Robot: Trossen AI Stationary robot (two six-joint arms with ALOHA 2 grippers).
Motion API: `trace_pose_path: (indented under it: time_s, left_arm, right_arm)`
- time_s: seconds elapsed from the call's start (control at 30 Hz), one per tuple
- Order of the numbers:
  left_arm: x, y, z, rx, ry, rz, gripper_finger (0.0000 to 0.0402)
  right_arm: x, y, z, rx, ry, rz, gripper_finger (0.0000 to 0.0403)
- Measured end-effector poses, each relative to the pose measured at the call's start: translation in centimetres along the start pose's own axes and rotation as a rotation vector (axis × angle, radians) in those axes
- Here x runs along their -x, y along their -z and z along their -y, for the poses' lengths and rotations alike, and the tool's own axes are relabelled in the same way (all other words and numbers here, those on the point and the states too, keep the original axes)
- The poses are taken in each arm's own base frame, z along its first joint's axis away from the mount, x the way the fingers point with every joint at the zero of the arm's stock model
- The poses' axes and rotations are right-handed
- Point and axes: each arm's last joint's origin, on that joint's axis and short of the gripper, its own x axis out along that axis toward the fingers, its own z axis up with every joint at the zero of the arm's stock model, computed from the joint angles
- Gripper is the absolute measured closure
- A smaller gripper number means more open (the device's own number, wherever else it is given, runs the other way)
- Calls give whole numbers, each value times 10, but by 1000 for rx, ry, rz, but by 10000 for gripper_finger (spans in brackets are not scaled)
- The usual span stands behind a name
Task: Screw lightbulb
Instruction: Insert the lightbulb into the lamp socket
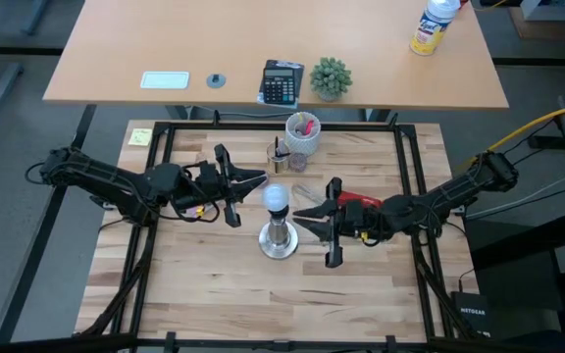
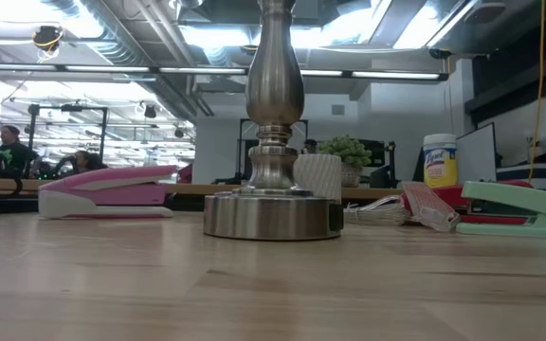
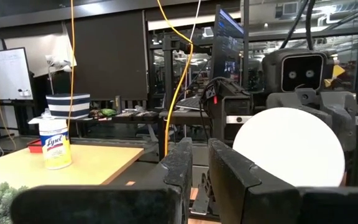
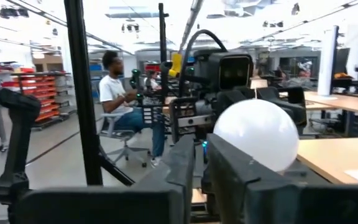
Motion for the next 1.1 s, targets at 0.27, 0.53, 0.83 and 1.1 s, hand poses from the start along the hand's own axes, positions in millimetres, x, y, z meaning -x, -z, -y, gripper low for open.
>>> trace_pose_path:
  time_s: [0.27,0.53,0.83,1.1]
  left_arm:
    - [0,0,0,0,0,-1,357]
    - [0,0,0,0,0,-1,357]
    - [0,0,0,-1,0,-3,357]
    - [0,0,0,5,1,-5,357]
  right_arm:
    - [-2,0,5,11,5,6,391]
    - [-5,-2,8,34,-2,47,394]
    - [-16,6,12,37,-56,78,393]
    - [-16,7,14,39,-30,70,393]
